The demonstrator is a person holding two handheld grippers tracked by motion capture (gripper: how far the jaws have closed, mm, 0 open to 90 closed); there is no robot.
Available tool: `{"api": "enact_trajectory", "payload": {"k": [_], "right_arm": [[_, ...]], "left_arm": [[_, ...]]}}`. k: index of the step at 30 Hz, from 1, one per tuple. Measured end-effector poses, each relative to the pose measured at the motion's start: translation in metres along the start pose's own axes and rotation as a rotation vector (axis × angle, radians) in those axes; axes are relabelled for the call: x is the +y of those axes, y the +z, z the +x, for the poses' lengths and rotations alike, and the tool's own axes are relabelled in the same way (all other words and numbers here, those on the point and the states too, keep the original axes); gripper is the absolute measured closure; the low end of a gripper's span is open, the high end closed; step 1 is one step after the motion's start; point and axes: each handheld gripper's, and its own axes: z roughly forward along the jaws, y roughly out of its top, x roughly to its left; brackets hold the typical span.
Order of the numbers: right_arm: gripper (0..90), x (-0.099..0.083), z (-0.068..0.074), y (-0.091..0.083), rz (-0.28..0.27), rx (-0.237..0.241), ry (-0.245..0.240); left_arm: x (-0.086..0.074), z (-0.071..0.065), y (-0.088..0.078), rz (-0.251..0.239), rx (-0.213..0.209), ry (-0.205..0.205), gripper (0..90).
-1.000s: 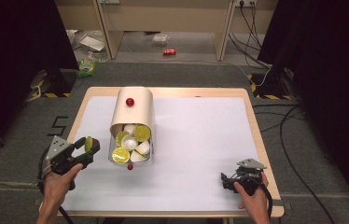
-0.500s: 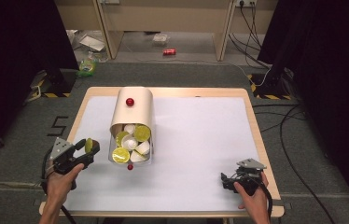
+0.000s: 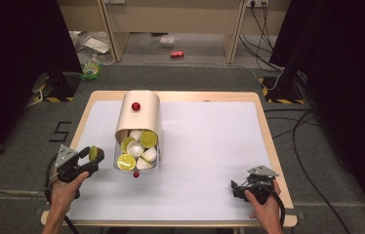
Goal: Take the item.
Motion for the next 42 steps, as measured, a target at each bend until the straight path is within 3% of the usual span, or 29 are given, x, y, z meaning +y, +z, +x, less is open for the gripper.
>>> {"api": "enact_trajectory", "payload": {"k": [21,42], "right_arm": [[0.6,0.0,0.0,0.0,0.0,0.0,0.0],[0.6,0.0,0.0,0.0,0.0,0.0,0.0]], "left_arm": [[-0.021,0.005,0.019,0.063,0.042,-0.004,38.7],[-0.032,0.0,0.031,0.147,0.046,0.041,38.7]]}}
